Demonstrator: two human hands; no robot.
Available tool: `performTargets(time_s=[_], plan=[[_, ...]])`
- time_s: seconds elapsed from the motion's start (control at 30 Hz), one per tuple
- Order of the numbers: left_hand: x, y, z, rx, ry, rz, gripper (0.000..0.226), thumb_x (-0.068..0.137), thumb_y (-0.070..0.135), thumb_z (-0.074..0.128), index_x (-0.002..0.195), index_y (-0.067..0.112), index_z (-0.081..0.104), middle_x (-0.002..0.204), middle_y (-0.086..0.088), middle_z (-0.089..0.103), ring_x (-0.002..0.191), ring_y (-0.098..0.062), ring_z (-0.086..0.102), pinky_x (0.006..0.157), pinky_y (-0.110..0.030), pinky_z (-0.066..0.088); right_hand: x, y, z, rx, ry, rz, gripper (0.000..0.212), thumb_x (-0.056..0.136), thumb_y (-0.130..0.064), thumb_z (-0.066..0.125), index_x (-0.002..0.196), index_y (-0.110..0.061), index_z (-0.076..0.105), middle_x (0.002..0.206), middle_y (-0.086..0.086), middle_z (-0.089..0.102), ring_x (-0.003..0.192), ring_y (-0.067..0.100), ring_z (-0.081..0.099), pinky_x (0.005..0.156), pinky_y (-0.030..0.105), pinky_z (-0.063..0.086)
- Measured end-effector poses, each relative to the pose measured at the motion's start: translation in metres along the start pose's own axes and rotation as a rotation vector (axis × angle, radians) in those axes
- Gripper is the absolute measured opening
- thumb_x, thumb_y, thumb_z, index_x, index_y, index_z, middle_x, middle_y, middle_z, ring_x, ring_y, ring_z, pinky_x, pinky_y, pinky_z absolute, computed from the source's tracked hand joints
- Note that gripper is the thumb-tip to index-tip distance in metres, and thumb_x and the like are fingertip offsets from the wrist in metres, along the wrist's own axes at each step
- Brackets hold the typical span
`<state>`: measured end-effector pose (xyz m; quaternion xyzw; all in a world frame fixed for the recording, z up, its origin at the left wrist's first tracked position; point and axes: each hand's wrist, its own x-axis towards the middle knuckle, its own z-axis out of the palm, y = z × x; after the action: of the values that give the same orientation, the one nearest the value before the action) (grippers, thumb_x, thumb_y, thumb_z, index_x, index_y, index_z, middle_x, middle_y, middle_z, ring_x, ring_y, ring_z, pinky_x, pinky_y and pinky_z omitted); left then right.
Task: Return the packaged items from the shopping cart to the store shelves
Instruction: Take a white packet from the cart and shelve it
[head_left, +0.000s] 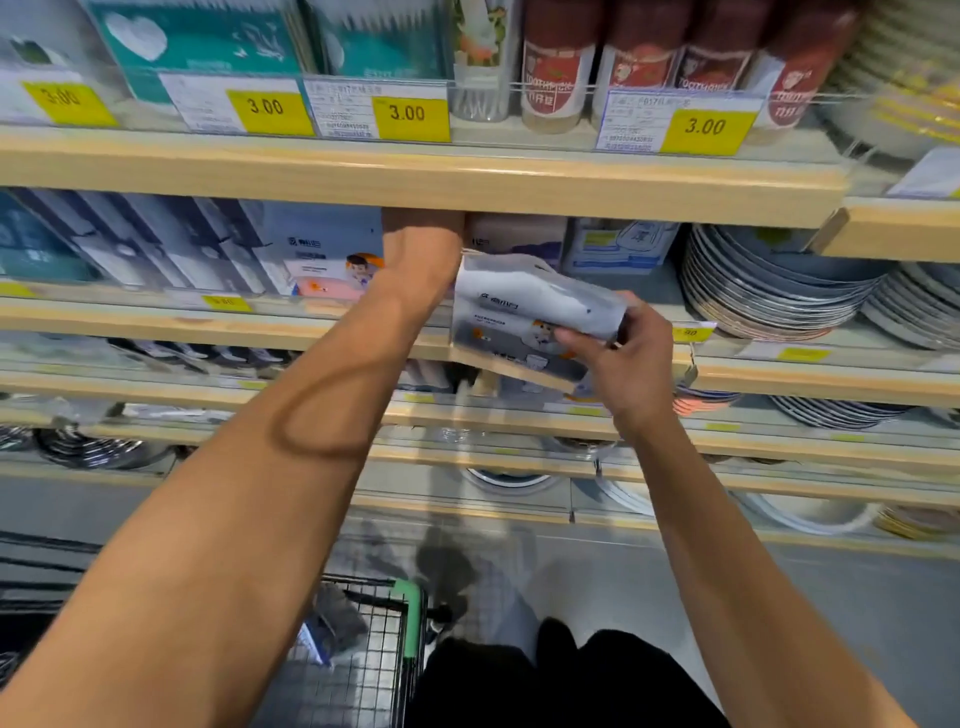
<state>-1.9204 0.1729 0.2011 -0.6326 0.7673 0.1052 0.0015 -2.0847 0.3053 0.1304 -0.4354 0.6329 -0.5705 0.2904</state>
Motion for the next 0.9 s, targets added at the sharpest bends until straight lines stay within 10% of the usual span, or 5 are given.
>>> performTargets(time_s=[0.13, 0.37, 0.7, 0.9], plan=[[-0.012, -0.01, -0.005, -0.056, 0.115, -0.024, 0.045, 0.102, 0.0, 0.038, 0.058, 0.008, 0.03, 0.067, -0.012, 0.042, 0.075, -0.032, 0.048, 0.074, -0.036, 0.037, 0.028, -0.012, 0.01, -0.097, -0.005, -0.071, 0.032, 0.074, -0.012, 0.084, 0.098, 0.0, 0.066, 0.097, 0.017, 0.072, 0.092, 0.03, 0.07, 0.08, 0.049, 0.057], [-0.025, -0.036, 0.043, -0.511, 0.746, 0.15, 0.02, 0.093, 0.012, 0.05, 0.093, -0.004, 0.063, 0.091, -0.02, 0.064, 0.087, -0.034, 0.057, 0.073, -0.036, 0.037, 0.055, -0.018, 0.035, 0.045, 0.0, 0.062, 0.027, 0.078, -0.007, 0.082, 0.1, -0.006, 0.065, 0.094, -0.002, 0.072, 0.081, 0.001, 0.07, 0.076, 0.023, 0.057], [-0.034, -0.029, 0.081, -0.599, 0.649, 0.026, 0.03, 0.094, 0.025, 0.063, 0.12, 0.015, 0.05, 0.103, 0.001, 0.066, 0.09, -0.014, 0.058, 0.075, -0.031, 0.047, 0.07, -0.032, 0.055, -0.212, 0.168, 0.056, 0.036, 0.081, -0.022, 0.08, 0.111, -0.013, 0.061, 0.115, 0.002, 0.065, 0.1, 0.012, 0.058, 0.077, 0.018, 0.042], [-0.039, -0.03, 0.099, -0.47, 0.557, 0.143, 0.044, 0.095, 0.022, 0.056, 0.138, 0.02, 0.053, 0.128, 0.0, 0.059, 0.116, -0.019, 0.053, 0.098, -0.033, 0.043, 0.053, -0.015, 0.054, -0.615, 0.145, 0.102, 0.038, 0.082, -0.031, 0.079, 0.074, -0.009, 0.049, 0.078, 0.005, 0.056, 0.085, 0.027, 0.062, 0.077, 0.037, 0.053]])
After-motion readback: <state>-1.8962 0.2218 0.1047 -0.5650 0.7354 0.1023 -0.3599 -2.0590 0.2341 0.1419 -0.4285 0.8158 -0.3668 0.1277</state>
